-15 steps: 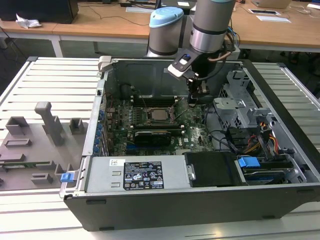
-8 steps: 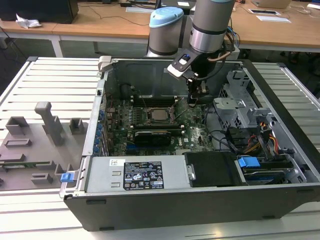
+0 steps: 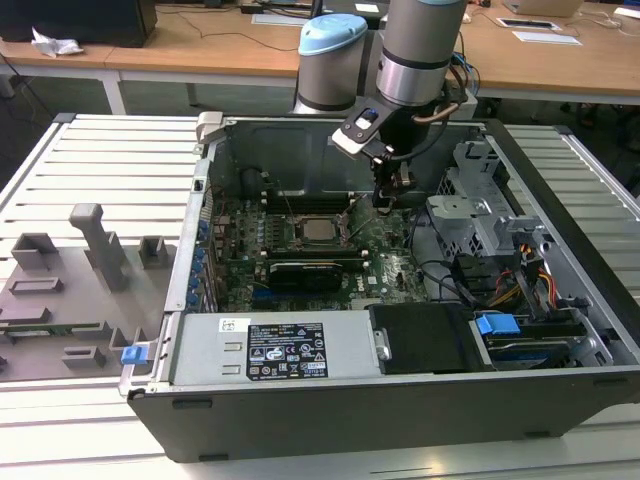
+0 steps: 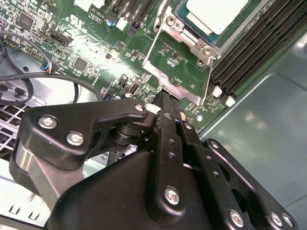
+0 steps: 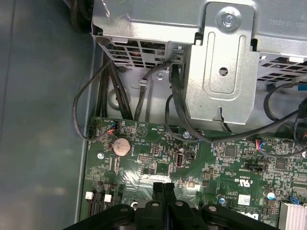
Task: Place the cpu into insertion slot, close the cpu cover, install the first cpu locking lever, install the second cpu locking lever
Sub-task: 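Close the cpu cover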
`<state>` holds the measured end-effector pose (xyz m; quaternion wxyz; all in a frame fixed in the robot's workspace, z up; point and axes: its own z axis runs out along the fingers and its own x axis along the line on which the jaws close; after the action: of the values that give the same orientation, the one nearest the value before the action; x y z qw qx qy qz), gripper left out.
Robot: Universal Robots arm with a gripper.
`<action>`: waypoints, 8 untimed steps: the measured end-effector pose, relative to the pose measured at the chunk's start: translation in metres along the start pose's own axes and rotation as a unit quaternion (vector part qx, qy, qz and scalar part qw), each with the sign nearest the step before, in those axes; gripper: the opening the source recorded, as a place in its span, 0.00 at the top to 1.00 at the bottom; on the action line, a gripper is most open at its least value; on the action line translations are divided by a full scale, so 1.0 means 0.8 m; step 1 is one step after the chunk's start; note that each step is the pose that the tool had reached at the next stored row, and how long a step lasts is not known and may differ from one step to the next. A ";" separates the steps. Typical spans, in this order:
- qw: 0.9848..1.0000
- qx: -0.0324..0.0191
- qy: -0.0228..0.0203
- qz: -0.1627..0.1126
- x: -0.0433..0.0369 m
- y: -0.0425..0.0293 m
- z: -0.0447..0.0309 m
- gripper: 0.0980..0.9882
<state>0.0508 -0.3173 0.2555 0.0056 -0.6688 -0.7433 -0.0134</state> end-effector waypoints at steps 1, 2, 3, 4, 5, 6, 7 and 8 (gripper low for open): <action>1.000 0.000 0.000 0.000 0.000 -0.0002 0.0000 0.99; 1.000 0.000 0.000 0.000 0.000 -0.0005 0.0000 0.99; 1.000 0.000 0.000 0.000 0.000 -0.0006 0.0000 0.99; 1.000 0.000 0.000 0.000 0.000 -0.0020 0.0000 0.99; 1.000 0.000 0.000 0.000 0.000 -0.0033 0.0000 0.99; 1.000 0.000 0.000 0.000 0.000 -0.0034 0.0000 0.99; 1.000 0.000 0.000 0.000 0.000 -0.0036 0.0000 0.99; 1.000 0.000 0.000 0.000 0.000 -0.0040 0.0000 0.99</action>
<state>0.0475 -0.3173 0.2555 0.0056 -0.6688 -0.7433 -0.0134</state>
